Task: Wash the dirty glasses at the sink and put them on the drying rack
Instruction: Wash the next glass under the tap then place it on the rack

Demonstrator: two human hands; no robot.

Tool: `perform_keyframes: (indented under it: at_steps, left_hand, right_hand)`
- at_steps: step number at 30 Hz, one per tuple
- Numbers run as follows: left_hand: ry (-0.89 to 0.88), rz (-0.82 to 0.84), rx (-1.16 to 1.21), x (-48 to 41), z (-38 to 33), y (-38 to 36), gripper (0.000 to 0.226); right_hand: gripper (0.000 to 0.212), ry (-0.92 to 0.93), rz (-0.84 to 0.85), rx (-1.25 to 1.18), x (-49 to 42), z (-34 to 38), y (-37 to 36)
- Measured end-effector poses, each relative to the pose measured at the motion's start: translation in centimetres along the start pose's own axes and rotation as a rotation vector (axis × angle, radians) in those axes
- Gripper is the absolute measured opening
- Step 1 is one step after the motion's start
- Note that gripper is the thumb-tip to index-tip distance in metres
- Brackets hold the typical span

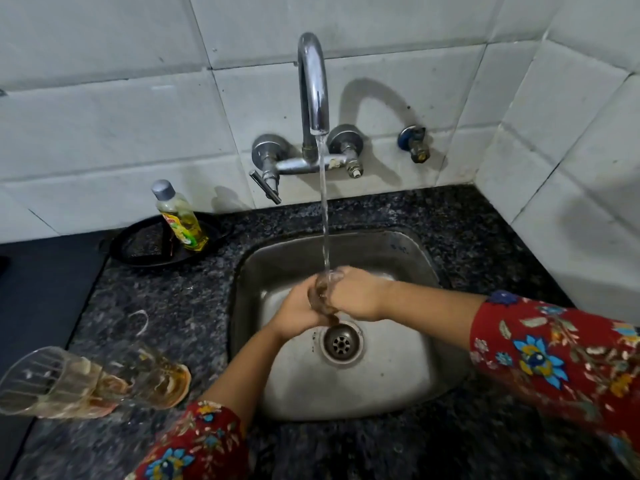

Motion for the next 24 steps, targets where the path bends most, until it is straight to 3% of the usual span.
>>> perform_keyframes:
  at_steps: [2,3,7,9,12,14,17,18,21,22,24]
  left_hand:
    - [0.039,0.199,-0.004,-0.2,0.3,0.7,0.074]
    - [0.044,0.167,-0.025,-0.3,0.3,0.5,0.071]
    - [-0.044,-0.237,-0.172,-0.4,0.0,-1.0,0.036]
    - [-0.029,-0.195,-0.142,-0.4,0.0,-0.7,0.04]
    - [0.104,0.049,0.006,-0.4,0.1,-0.3,0.06]
    - [0.069,-0.046,-0.113,-0.4,0.3,-0.9,0.051]
    - [-0.049,-0.238,-0.179,-0.1,0.6,-1.5,0.038]
    - [-0.045,-0.203,-0.164,-0.2,0.9,-1.0,0.041]
    - [0.064,0.16,0.065,-0.3,0.7,0.6,0.074]
    - [0.078,0.225,0.09,-0.3,0.6,0.8,0.078]
    - [0.082,0.144,0.011,-0.4,0.4,0.3,0.071]
  right_hand:
    - [0.049,0.029,-0.037,-0.031,0.6,-0.5,0.1]
    - [0.051,0.009,-0.078,-0.015,0.6,-0.7,-0.5]
    - [0.018,0.053,-0.014,0.095,0.0,1.8,-0.3]
    - [0.02,0.113,-0.082,0.096,-0.1,1.8,-0.3]
    - [0.017,0.137,-0.108,0.095,0.5,-0.3,0.7]
    - [0.019,0.091,0.047,0.087,0.1,0.0,1.3]
    - [0.023,0.07,0.068,-0.037,-0.7,1.7,0.0]
    - [0.025,0.072,0.073,-0.094,-0.7,1.7,-0.2]
    - [0.016,0.024,0.008,-0.005,0.3,0.3,0.1]
    - [0.018,-0.012,-0.022,-0.102,0.4,0.2,0.0]
    - [0.017,-0.104,-0.027,-0.259,0.2,0.9,-0.3]
Point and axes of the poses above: each hand's wrist, its own x-axis away from the middle knuckle, its own y-axis out of the back of the hand, z = x × y, the point moved 1 cm from there along -x, towards the middle knuckle, and after that the axes turned 15 degrees about x, right-handed, at the moved point
